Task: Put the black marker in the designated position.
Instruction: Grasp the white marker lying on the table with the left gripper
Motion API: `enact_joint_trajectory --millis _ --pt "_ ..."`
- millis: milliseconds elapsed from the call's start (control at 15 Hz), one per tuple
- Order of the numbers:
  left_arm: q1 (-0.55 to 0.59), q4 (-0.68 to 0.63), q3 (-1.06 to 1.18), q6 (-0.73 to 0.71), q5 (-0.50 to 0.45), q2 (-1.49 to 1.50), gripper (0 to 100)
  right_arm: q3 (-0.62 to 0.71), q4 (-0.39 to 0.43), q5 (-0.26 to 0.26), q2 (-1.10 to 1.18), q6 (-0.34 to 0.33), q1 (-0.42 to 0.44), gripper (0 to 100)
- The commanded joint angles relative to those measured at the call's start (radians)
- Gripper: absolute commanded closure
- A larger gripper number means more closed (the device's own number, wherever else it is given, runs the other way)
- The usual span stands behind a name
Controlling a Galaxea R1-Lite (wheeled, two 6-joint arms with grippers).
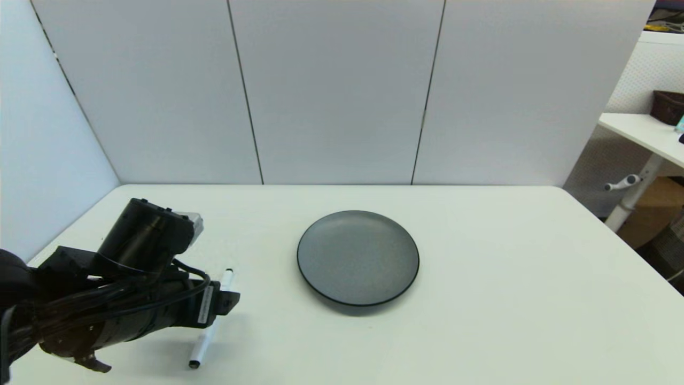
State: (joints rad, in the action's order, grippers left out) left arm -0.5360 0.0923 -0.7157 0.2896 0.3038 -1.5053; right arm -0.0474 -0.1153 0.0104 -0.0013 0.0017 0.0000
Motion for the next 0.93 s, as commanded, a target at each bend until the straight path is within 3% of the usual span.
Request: enact_joint_trajectory --millis 67,933 --pt "-0.006 -0.029 0.001 0.02 0.0 -0.044 0 0.0 -0.001 0.0 0.001 0.0 0.0 0" --pt "-0.006 -0.031 0.047 0.076 -0.002 -0.059 0 0.0 0.0 0.0 0.001 -0.002 0.0 0"
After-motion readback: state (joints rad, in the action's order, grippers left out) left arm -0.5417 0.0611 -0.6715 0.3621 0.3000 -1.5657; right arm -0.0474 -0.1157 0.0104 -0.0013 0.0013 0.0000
